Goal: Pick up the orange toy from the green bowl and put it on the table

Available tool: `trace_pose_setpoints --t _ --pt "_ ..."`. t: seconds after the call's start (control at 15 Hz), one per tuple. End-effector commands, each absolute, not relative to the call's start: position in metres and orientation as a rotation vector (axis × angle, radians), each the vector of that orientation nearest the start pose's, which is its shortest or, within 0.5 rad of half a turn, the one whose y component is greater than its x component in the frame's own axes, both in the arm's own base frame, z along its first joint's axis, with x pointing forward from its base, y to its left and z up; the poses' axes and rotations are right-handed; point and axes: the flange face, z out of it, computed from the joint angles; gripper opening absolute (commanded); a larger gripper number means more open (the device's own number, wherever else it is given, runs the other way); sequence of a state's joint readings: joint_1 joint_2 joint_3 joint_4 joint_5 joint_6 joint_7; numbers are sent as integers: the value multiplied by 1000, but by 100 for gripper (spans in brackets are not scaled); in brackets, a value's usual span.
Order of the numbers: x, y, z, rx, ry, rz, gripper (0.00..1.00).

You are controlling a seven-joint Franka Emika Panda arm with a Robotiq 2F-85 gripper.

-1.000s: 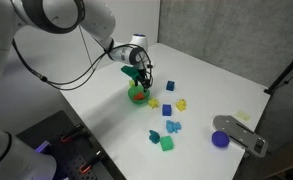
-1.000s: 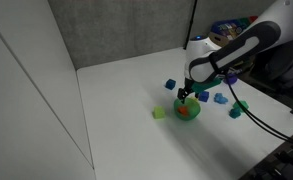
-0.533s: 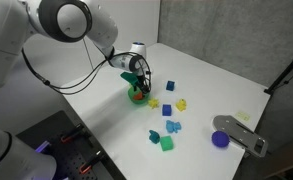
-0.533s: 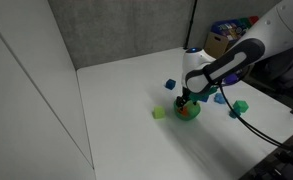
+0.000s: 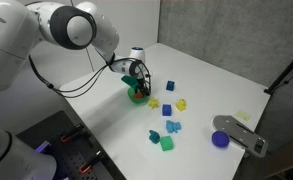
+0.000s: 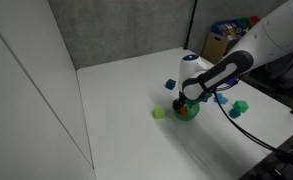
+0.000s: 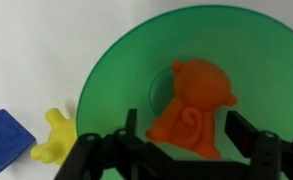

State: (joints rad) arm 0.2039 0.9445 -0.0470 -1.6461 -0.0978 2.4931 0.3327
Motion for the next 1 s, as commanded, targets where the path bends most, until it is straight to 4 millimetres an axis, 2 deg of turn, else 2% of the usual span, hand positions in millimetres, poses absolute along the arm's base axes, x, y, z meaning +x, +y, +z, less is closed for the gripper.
trace_pose_setpoints --t 0.0,0.07,0.2,0.4,0.93 --pt "652 109 46 -3255 125 108 58" --pt "652 109 45 -3259 126 111 49" --pt "655 110 52 -3255 133 108 37" --pt "661 113 73 -3235 128 77 28" --pt "680 122 144 -3180 111 -26 16"
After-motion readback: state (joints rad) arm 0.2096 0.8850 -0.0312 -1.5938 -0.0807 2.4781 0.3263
